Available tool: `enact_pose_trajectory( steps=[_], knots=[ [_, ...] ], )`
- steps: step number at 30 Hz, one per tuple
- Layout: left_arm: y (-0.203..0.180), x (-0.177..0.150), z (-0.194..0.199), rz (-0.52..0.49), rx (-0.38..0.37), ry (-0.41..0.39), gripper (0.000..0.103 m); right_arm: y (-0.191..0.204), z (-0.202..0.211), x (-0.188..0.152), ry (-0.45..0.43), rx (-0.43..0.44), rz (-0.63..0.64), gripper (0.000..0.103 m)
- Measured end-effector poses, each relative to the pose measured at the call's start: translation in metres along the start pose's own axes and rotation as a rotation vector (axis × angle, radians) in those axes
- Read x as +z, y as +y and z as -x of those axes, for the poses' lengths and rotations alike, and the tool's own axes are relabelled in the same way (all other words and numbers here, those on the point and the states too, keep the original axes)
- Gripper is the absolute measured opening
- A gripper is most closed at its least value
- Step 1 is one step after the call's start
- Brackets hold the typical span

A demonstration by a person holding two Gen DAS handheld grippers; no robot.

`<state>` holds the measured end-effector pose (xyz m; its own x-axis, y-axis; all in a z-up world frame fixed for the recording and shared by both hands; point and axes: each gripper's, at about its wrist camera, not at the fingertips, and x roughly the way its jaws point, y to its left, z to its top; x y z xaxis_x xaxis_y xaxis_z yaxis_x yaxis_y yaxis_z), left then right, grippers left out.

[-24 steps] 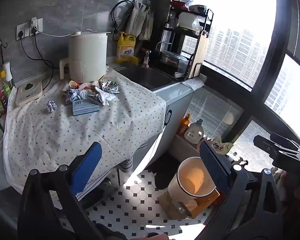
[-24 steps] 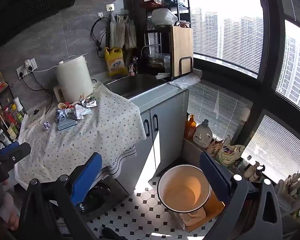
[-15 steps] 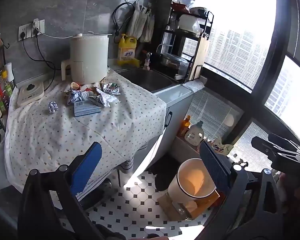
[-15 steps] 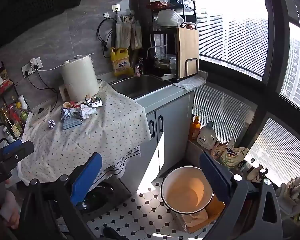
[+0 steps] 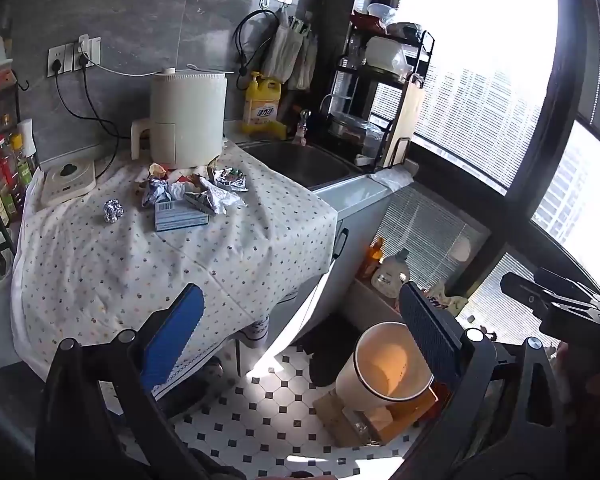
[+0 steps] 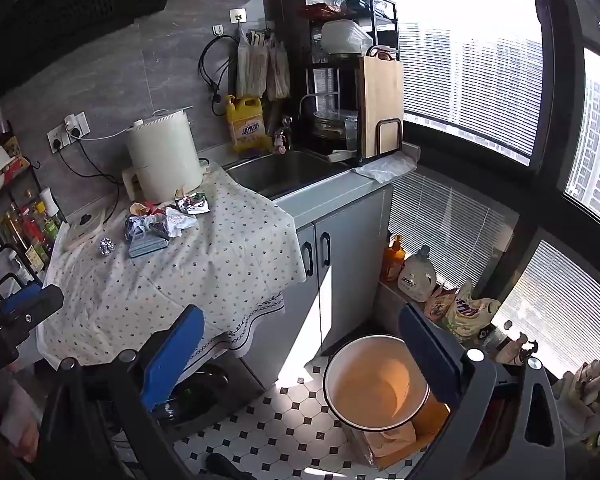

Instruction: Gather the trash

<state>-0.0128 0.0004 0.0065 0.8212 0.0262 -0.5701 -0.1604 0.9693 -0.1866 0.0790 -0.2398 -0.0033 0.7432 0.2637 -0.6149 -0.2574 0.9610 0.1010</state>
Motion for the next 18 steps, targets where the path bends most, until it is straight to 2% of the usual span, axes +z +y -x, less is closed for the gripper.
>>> enact_pose_trajectory(
  steps=[18],
  knots=[
    [0.01, 0.003, 0.005, 0.016, 0.02, -0.024, 0.097, 0.012, -0.008, 0.005, -0.004, 0.025, 0.018, 0.095]
  ],
)
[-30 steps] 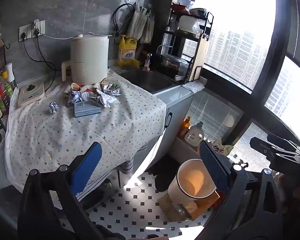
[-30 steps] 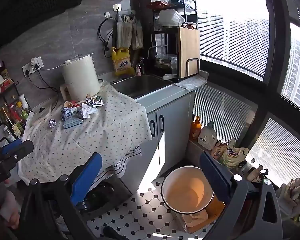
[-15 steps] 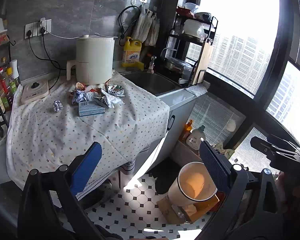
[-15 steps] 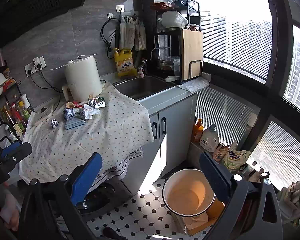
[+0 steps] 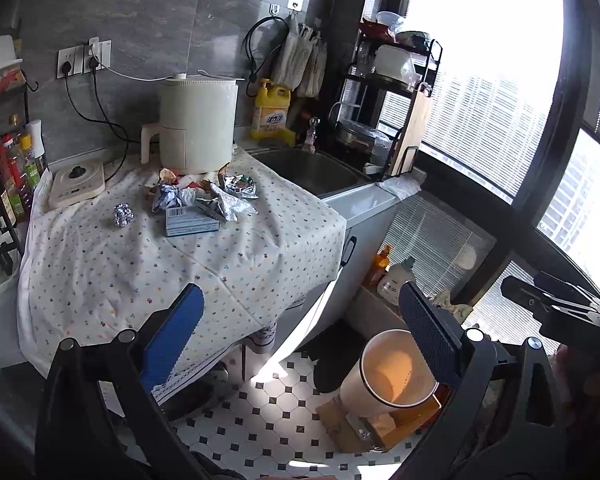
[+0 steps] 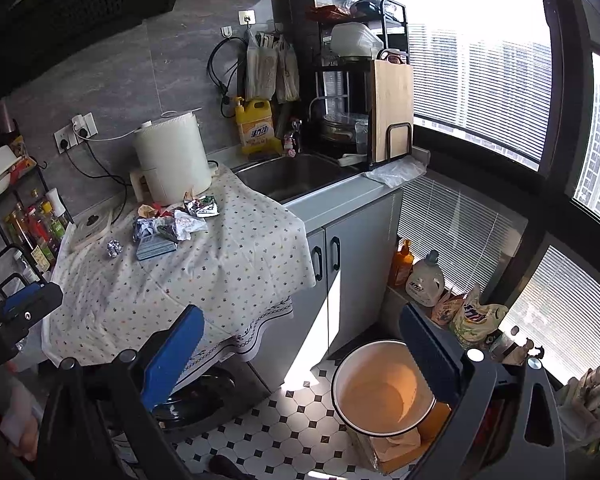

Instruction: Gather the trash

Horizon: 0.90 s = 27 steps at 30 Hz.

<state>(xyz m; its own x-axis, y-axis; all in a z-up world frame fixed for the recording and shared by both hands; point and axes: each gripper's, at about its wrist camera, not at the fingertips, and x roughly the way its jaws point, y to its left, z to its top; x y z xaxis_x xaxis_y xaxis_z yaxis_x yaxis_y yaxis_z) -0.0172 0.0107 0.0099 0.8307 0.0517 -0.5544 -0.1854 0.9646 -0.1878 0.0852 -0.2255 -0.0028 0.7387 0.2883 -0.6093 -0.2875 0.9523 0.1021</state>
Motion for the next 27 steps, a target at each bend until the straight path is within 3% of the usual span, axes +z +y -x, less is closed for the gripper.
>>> enact_pose_trajectory(
  steps=[27],
  knots=[
    [-0.017, -0.013, -0.003, 0.003, -0.001, 0.026, 0.097, -0.023, 0.014, -0.019, 0.007, 0.001, -0.013, 0.095]
  ],
)
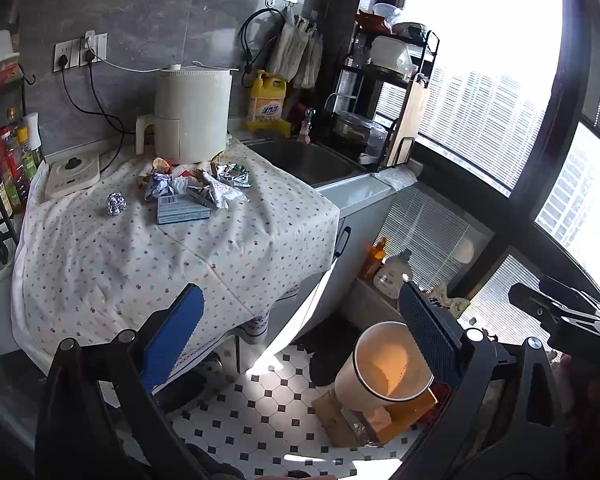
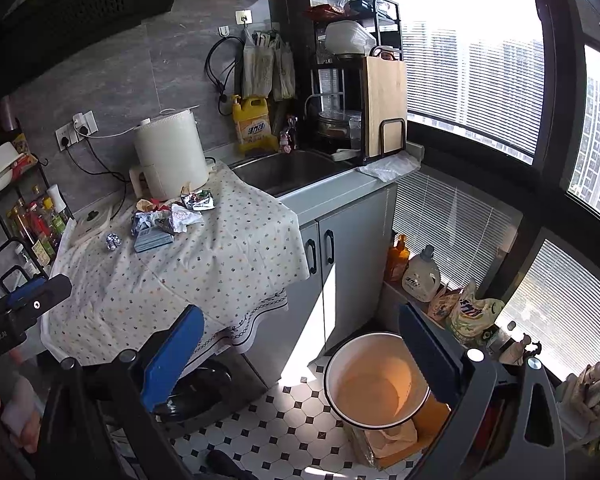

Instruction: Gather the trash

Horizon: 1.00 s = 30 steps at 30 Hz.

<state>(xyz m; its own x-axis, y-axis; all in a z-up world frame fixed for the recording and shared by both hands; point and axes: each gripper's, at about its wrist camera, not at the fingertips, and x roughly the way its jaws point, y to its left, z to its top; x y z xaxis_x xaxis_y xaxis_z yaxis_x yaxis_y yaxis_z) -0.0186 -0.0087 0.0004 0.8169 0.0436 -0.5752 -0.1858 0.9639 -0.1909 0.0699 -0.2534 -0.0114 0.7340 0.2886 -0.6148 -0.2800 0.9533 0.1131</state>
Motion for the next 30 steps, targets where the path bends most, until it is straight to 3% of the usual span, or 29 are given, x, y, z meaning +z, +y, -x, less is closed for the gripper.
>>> enact_pose_trajectory(
  steps=[16, 30],
  knots=[
    [-0.001, -0.003, 0.002, 0.004, 0.022, 0.029, 0.097, 0.0, -0.004, 0.003, 0.012, 0.028, 0.003, 0.095],
    [0.061, 0.023, -0.024, 0.058, 0.051, 0.035, 0.097, 0.057, -0.057, 0.036, 0.03, 0.059, 0.041, 0.095]
  ],
)
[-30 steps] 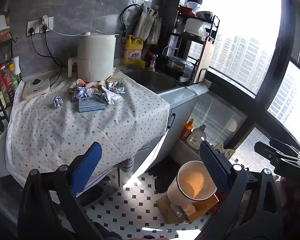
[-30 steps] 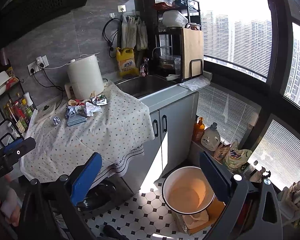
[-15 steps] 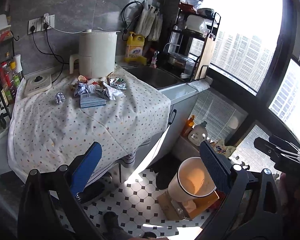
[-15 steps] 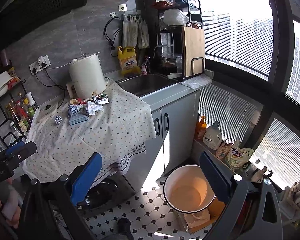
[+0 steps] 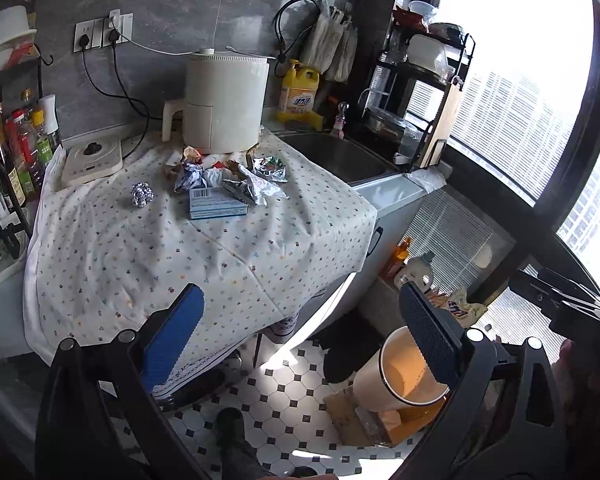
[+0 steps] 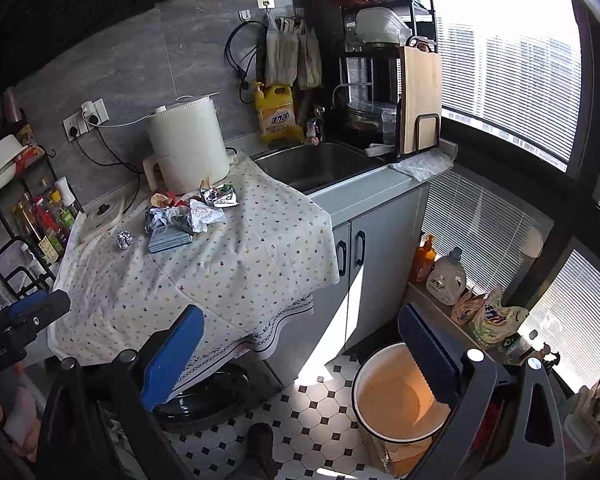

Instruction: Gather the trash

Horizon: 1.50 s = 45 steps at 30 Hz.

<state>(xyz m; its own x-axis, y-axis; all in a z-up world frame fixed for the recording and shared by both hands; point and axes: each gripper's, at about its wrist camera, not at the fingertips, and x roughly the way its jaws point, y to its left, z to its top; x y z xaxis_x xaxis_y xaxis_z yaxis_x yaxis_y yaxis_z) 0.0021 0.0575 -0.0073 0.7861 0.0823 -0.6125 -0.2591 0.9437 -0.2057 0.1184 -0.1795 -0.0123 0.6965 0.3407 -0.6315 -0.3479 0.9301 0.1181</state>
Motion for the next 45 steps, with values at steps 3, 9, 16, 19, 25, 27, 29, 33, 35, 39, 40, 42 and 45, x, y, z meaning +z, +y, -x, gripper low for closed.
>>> enact_pose_trajectory(
  steps=[3, 9, 16, 19, 25, 27, 29, 33, 35, 39, 40, 42, 45],
  knots=[
    [0.018, 0.019, -0.011, 0.024, -0.017, -0.014, 0.097, 0.015, -0.016, 0.019, 0.004, 0.002, 0.008, 0.095],
    [0.062, 0.055, -0.038, 0.064, -0.018, -0.052, 0.097, 0.049, -0.051, 0.058, -0.006, -0.006, 0.036, 0.095],
    [0.119, 0.089, -0.08, 0.114, -0.014, -0.059, 0.097, 0.084, -0.101, 0.088, 0.023, 0.045, 0.039, 0.095],
    [0.141, 0.097, -0.093, 0.124, -0.012, -0.062, 0.097, 0.1, -0.122, 0.096, 0.032, 0.057, 0.046, 0.095],
    [0.182, 0.112, -0.124, 0.152, -0.007, -0.038, 0.094, 0.132, -0.162, 0.112, 0.051, 0.076, 0.055, 0.095],
    [0.194, 0.116, -0.134, 0.155, -0.004, -0.027, 0.091, 0.141, -0.174, 0.116, 0.056, 0.083, 0.055, 0.095],
    [0.206, 0.118, -0.143, 0.157, -0.003, -0.013, 0.088, 0.15, -0.188, 0.121, 0.067, 0.094, 0.054, 0.091],
    [0.227, 0.121, -0.166, 0.144, 0.009, 0.018, 0.084, 0.167, -0.214, 0.126, 0.094, 0.121, 0.044, 0.083],
    [0.238, 0.123, -0.179, 0.144, 0.006, 0.04, 0.081, 0.175, -0.226, 0.127, 0.107, 0.136, 0.037, 0.078],
    [0.257, 0.124, -0.211, 0.136, 0.007, 0.09, 0.075, 0.187, -0.247, 0.128, 0.131, 0.142, 0.032, 0.073],
    [0.261, 0.124, -0.22, 0.134, 0.005, 0.106, 0.073, 0.188, -0.252, 0.127, 0.142, 0.145, 0.027, 0.07],
    [0.268, 0.123, -0.236, 0.128, 0.003, 0.132, 0.07, 0.19, -0.263, 0.124, 0.17, 0.145, 0.019, 0.065],
    [0.277, 0.12, -0.258, 0.136, 0.005, 0.175, 0.066, 0.19, -0.278, 0.121, 0.218, 0.145, 0.009, 0.055]
  ],
)
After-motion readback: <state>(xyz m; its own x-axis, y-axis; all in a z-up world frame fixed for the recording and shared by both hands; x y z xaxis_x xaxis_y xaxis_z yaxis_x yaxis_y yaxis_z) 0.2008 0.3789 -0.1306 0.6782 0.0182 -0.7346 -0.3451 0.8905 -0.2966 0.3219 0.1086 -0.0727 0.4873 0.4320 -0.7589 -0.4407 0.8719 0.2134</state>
